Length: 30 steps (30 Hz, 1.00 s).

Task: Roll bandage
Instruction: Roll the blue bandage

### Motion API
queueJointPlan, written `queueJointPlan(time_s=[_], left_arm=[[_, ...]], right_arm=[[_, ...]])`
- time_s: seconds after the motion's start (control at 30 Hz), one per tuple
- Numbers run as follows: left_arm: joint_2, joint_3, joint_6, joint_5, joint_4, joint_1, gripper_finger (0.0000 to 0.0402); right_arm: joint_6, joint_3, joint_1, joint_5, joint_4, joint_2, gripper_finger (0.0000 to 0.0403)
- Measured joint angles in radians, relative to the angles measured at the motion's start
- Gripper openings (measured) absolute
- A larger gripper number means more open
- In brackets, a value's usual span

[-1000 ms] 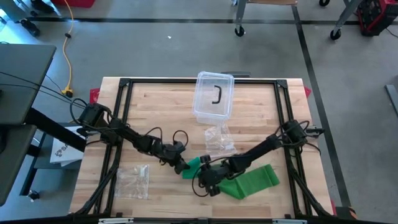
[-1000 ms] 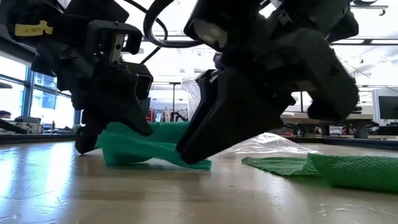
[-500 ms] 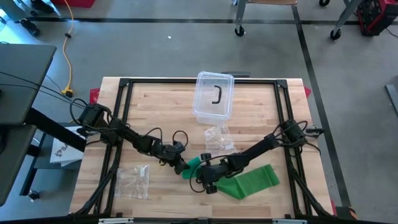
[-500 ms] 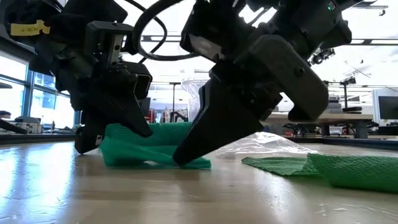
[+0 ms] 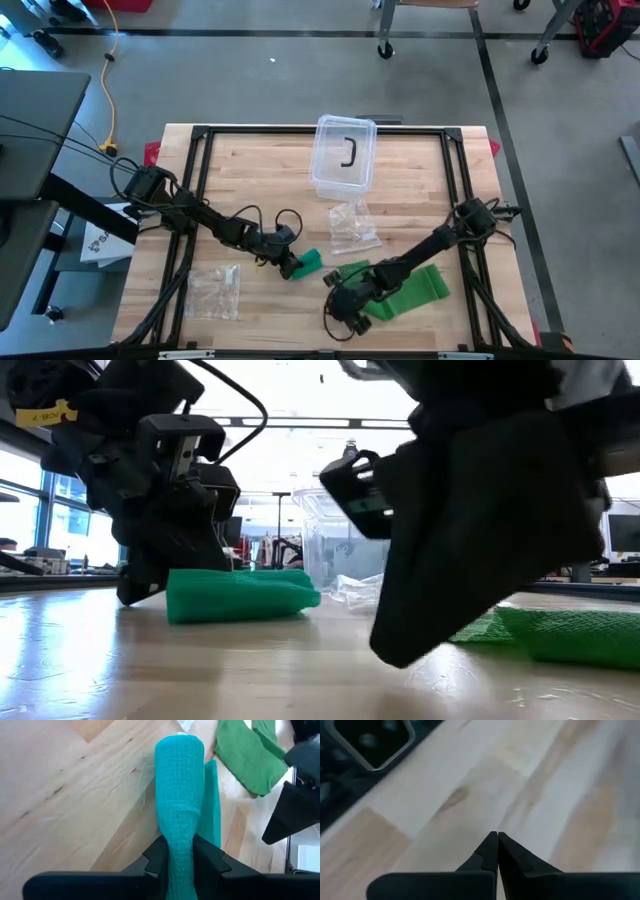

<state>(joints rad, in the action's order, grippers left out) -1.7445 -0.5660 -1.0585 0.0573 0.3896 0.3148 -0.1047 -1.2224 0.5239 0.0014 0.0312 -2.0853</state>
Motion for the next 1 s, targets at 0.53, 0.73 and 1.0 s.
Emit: queueJointPlan(time_s=[0.53,0.73,1.0], left_arm=[[-0.004,-0.02,0.065,-0.005,0.068,0.02,0.0055],[-0.002,-0.022,0.016,0.029,-0.004,0.021,0.0055],[-0.002,-0.022,0.026,0.049,-0.012,0.022,0.0055]], right_arm=[[0.205,-0.001,-0.168,0.289,0.038,0.017,0.0001],[0.172,0.001,-0.134,0.226,0.029,-0.025,0.0],[0.097,-0.001,-0.079,0.078,0.019,-0.021,0.0]])
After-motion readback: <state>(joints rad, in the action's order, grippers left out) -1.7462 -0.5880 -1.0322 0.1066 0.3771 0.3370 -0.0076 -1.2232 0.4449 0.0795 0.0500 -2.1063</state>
